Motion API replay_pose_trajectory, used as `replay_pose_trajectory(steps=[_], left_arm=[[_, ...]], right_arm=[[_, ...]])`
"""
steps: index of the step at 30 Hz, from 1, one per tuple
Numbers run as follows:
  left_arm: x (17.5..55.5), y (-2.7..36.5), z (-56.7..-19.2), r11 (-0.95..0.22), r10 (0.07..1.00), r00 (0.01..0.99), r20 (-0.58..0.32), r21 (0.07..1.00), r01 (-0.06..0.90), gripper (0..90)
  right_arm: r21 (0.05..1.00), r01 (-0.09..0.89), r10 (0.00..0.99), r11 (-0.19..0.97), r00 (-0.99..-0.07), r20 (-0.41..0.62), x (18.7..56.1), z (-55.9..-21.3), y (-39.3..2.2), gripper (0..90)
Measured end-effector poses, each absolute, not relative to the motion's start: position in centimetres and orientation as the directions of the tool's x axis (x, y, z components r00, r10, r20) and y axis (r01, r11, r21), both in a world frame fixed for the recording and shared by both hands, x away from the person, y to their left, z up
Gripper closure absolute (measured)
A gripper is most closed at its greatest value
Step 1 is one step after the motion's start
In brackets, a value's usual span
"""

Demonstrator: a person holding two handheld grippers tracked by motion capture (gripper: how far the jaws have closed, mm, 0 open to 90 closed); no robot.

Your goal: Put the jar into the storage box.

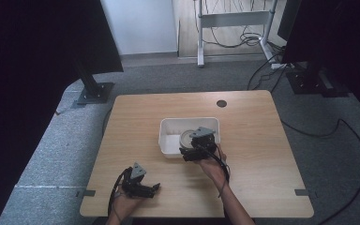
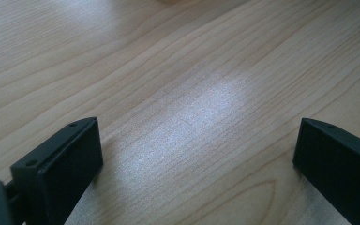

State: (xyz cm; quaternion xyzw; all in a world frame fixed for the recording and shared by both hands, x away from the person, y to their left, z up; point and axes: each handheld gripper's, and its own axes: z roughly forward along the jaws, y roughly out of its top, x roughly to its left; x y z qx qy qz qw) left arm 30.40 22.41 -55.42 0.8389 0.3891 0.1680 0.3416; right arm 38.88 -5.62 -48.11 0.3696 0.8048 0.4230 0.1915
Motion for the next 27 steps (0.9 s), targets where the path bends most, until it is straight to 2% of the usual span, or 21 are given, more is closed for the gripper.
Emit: replay_pose_trajectory(steps=[8,27], left_arm=[[30.4,22.4,-55.4,-0.463,0.768,0.64,0.016,0.704,0.538,1.2],[30.4,22.4,-55.4,-0.463,0.767,0.641,0.015,0.704,0.538,1.2]], right_arm=[[0.83,0.436,0.772,0.347,-0.636,0.011,39.8,-48.2,-5.1,9.8],[0.8,0.464,0.794,0.38,-0.607,-0.025,41.9,-50.5,-2.9,9.8]])
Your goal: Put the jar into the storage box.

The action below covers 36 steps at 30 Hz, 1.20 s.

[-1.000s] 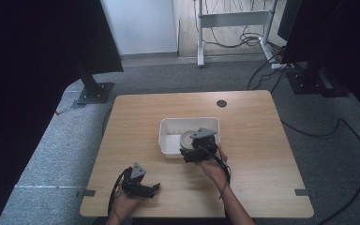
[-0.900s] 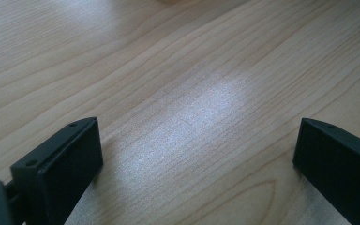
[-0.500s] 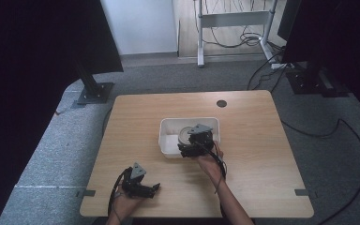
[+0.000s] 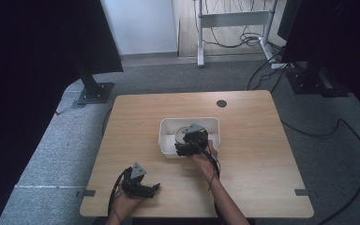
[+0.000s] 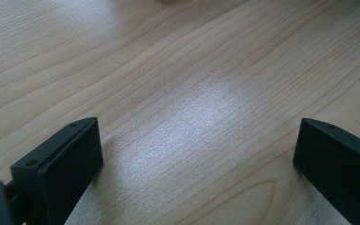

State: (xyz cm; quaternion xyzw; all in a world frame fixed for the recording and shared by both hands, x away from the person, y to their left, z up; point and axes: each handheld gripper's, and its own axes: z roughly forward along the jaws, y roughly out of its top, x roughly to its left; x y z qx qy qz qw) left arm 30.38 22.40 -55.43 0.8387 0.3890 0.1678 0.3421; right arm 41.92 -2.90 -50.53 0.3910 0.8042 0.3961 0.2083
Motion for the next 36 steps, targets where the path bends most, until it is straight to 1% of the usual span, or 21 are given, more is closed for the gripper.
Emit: replay_pose_trajectory(steps=[12,20,26,31,36], left_arm=[[30.3,22.4,-55.4,-0.464,0.767,0.642,0.015,0.704,0.538,1.2],[30.3,22.4,-55.4,-0.464,0.767,0.642,0.015,0.704,0.537,1.2],[30.3,22.4,-55.4,-0.464,0.767,0.642,0.015,0.704,0.537,1.2],[30.3,22.4,-55.4,-0.464,0.767,0.642,0.015,0.704,0.537,1.2],[30.3,22.4,-55.4,-0.464,0.766,0.642,0.016,0.704,0.537,1.2]], right_arm=[[0.77,0.496,0.8,0.401,-0.599,-0.031,42.4,-52.3,-2.2,9.7],[0.762,0.521,0.799,0.384,-0.601,0.009,42.8,-52.3,-2.5,9.6],[0.755,0.523,0.791,0.396,-0.612,0.009,42.9,-52.2,-2.5,9.4],[0.76,0.52,0.787,0.39,-0.616,0.018,42.9,-52.3,-2.6,4.3],[0.766,0.508,0.784,0.394,-0.62,0.008,42.7,-52.1,-2.5,2.5]])
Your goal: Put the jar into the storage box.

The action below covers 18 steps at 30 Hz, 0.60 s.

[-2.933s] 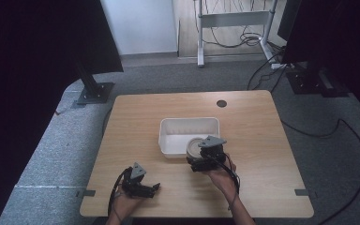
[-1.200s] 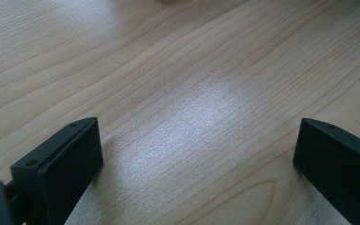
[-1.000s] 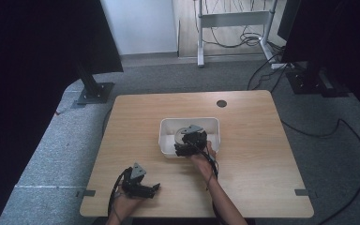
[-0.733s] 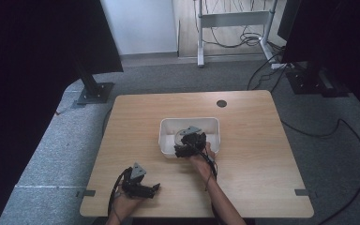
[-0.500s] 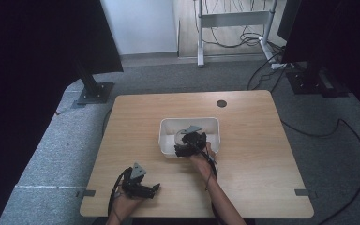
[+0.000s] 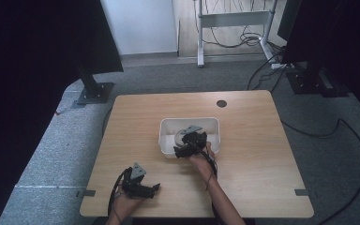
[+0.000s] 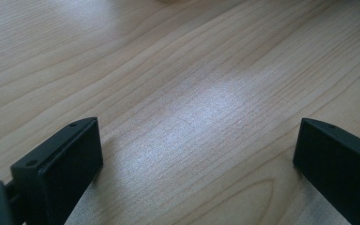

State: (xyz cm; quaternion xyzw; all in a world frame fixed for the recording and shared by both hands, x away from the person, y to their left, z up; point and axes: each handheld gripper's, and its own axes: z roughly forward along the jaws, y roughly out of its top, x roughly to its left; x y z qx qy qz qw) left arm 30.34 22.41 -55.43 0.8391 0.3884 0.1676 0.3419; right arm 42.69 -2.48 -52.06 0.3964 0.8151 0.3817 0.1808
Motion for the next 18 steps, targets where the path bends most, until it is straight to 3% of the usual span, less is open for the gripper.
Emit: replay_pose_trajectory(steps=[18], left_arm=[[30.3,22.4,-55.4,-0.464,0.767,0.641,0.016,0.704,0.538,1.2]], right_arm=[[0.791,0.454,0.758,0.41,-0.652,-0.018,41.5,-50.4,-3.5,3.2]])
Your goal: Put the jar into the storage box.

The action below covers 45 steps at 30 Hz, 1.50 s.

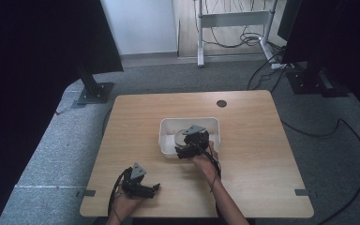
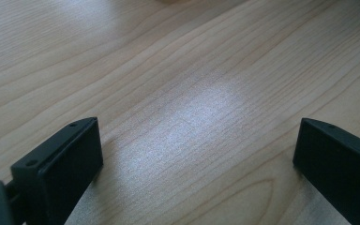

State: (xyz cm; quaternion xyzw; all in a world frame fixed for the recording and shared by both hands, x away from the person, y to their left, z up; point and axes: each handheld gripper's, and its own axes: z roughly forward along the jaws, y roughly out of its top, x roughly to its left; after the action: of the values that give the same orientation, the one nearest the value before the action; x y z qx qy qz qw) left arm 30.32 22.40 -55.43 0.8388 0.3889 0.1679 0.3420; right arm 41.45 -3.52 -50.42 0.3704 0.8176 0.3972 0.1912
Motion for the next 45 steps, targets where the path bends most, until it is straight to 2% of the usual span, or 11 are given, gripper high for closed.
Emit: replay_pose_trajectory(steps=[45], left_arm=[[30.3,22.4,-55.4,-0.462,0.768,0.641,0.015,0.705,0.538,1.2]], right_arm=[[0.81,0.392,0.708,0.436,-0.705,-0.04,37.5,-49.4,-7.1,4.0]])
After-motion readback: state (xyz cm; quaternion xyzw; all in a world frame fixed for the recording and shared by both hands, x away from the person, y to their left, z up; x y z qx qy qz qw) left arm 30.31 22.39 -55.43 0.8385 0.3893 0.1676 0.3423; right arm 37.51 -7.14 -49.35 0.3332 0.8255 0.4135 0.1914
